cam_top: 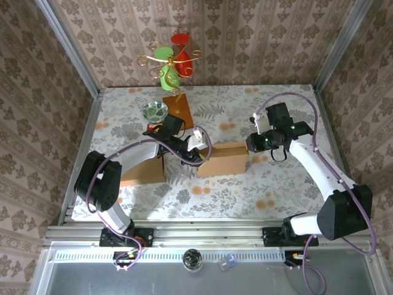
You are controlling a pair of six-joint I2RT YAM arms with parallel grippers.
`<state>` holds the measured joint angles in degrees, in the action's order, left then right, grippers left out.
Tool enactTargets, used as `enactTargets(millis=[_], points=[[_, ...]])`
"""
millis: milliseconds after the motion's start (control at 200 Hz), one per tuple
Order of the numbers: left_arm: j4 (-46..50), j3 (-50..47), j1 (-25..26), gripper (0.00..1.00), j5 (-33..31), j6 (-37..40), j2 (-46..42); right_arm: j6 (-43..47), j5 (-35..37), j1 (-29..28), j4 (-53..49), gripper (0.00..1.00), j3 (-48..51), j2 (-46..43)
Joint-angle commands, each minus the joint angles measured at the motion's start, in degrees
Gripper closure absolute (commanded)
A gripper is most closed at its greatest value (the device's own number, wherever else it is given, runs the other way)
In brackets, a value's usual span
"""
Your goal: Fold the paper box
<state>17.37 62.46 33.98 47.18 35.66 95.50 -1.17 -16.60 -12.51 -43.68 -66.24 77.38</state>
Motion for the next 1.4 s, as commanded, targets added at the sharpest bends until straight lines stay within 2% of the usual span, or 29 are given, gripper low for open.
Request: enactTargets(millis=[0, 515, 925, 1270, 1395], points=[[1.88, 1.22, -0.14, 0.60, 1.24, 0.57, -1.48, 1.17, 2.77, -0.56, -1.40, 0.81, -1.04, 0.49], [-0.88, 0.75, 0.20, 0.61, -0.22, -2.08, -1.44, -4.15, 13.21, -3.87, -0.56, 1.00, -0.15, -1.66], [-5.16, -0.52, 0.65, 0.65, -3.21, -5.87, -1.76, -16.28, 12.56, -5.32, 0.87, 1.00, 1.47, -3.89], [-5.46, -0.43, 0.74, 0.65, -3.99, -6.26, -1.78, -16.19, 15.30, -6.45, 5.79, 1.00, 8.32, -6.83], [-7.91, -1.90, 0.73, 0.60, -5.42, -8.17, -2.73, -16.67, 17.67, -7.99, 8.17, 1.00, 10.80, -9.27]])
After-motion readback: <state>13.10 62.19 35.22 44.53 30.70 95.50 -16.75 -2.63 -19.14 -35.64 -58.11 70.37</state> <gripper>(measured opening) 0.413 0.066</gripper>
